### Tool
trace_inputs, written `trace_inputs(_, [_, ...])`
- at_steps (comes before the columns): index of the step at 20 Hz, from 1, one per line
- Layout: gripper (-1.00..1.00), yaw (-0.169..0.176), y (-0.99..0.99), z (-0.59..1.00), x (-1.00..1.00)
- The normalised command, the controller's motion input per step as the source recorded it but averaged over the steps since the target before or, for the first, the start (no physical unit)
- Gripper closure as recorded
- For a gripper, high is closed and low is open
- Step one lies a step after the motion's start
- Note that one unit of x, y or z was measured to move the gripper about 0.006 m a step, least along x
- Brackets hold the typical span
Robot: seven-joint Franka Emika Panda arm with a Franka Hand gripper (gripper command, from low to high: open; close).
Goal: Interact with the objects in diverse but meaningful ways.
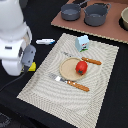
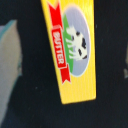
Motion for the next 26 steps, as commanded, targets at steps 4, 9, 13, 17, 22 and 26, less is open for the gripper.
trace_inputs(4, [-1.0, 0.084, 0.79, 0.02, -0.28])
trace_inputs(9, [-1.0, 0.077, 0.79, -0.19, -0.3])
trace_inputs(13, [-1.0, 0.047, 0.48, -0.45, -0.12])
trace_inputs(17, [-1.0, -0.004, 0.22, -0.38, -0.16])
trace_inputs(22, [-1.0, -0.022, 0.23, -0.32, -0.28])
trace_inputs(26, [-1.0, -0.014, 0.47, -0.15, -0.25])
